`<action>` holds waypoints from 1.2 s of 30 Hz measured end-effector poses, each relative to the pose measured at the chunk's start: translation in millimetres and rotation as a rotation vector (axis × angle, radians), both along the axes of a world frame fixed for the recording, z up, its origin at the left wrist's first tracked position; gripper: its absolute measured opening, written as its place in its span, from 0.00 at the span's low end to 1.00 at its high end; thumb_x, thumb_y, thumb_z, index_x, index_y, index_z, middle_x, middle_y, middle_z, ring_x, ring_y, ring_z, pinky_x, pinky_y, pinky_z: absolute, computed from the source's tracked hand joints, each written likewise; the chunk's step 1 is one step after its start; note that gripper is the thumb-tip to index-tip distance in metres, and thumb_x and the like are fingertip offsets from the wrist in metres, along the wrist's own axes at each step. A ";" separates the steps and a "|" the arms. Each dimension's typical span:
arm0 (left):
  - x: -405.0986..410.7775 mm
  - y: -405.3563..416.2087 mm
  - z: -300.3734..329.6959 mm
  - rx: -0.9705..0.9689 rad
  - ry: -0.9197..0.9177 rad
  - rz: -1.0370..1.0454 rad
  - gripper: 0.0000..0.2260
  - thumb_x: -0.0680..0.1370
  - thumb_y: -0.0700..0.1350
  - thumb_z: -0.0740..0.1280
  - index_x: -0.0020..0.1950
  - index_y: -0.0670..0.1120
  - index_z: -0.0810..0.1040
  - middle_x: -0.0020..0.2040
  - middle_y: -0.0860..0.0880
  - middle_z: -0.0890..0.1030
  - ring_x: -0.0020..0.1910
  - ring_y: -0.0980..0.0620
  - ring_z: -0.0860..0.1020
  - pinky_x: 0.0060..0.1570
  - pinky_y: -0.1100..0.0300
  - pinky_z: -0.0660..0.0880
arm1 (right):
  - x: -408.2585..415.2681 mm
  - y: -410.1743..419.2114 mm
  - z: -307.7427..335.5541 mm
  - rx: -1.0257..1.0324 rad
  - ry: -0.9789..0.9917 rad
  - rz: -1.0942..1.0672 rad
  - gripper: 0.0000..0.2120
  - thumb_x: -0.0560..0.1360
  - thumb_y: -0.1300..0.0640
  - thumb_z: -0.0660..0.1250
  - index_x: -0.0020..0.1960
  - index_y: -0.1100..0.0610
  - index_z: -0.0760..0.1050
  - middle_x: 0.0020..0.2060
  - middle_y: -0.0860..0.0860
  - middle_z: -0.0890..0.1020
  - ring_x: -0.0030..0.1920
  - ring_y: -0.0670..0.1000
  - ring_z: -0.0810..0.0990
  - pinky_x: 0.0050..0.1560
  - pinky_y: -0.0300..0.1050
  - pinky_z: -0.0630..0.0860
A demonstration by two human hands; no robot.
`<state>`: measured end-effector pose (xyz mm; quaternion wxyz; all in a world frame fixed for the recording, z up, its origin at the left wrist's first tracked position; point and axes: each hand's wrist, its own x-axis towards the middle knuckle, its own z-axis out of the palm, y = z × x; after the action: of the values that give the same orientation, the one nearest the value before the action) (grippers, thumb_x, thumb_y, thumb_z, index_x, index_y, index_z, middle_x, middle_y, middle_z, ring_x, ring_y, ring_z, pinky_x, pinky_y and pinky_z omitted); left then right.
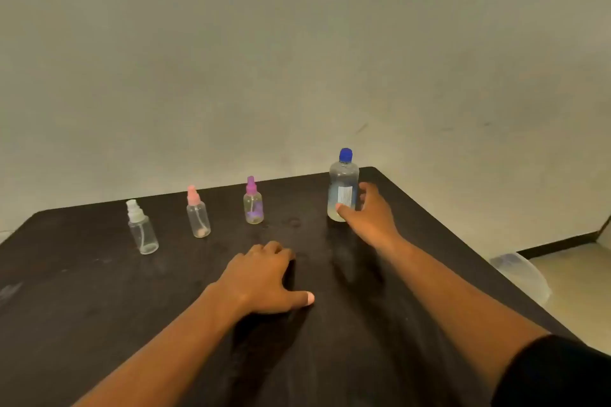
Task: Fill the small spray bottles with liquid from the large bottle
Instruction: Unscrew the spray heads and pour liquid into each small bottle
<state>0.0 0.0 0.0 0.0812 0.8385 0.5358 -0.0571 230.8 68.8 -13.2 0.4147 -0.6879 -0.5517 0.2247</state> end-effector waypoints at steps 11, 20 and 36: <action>-3.2 20.0 -20.2 0.053 0.018 -0.010 0.44 0.72 0.79 0.62 0.82 0.58 0.59 0.81 0.53 0.61 0.78 0.48 0.64 0.75 0.46 0.67 | -9.4 50.9 -18.9 0.106 0.035 -0.117 0.34 0.74 0.47 0.81 0.72 0.54 0.68 0.68 0.53 0.79 0.67 0.58 0.80 0.62 0.51 0.77; -9.6 15.9 -26.7 0.068 -0.067 0.000 0.43 0.71 0.79 0.62 0.80 0.58 0.61 0.80 0.53 0.63 0.78 0.48 0.64 0.75 0.45 0.65 | -22.7 2.4 -19.9 0.125 0.062 -0.020 0.30 0.69 0.48 0.84 0.66 0.47 0.72 0.58 0.43 0.78 0.61 0.50 0.80 0.62 0.51 0.80; -8.8 15.1 -31.1 0.068 -0.086 0.038 0.44 0.71 0.78 0.63 0.82 0.57 0.62 0.80 0.50 0.65 0.78 0.45 0.65 0.75 0.43 0.65 | -48.3 -69.4 -27.2 0.104 0.089 0.086 0.34 0.69 0.48 0.84 0.70 0.47 0.71 0.61 0.43 0.80 0.63 0.49 0.81 0.61 0.49 0.81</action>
<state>-8.8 15.1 -31.1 0.0768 0.8321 0.5492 -0.0015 182.5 -0.6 -40.4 0.4641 -0.6305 -0.5724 0.2437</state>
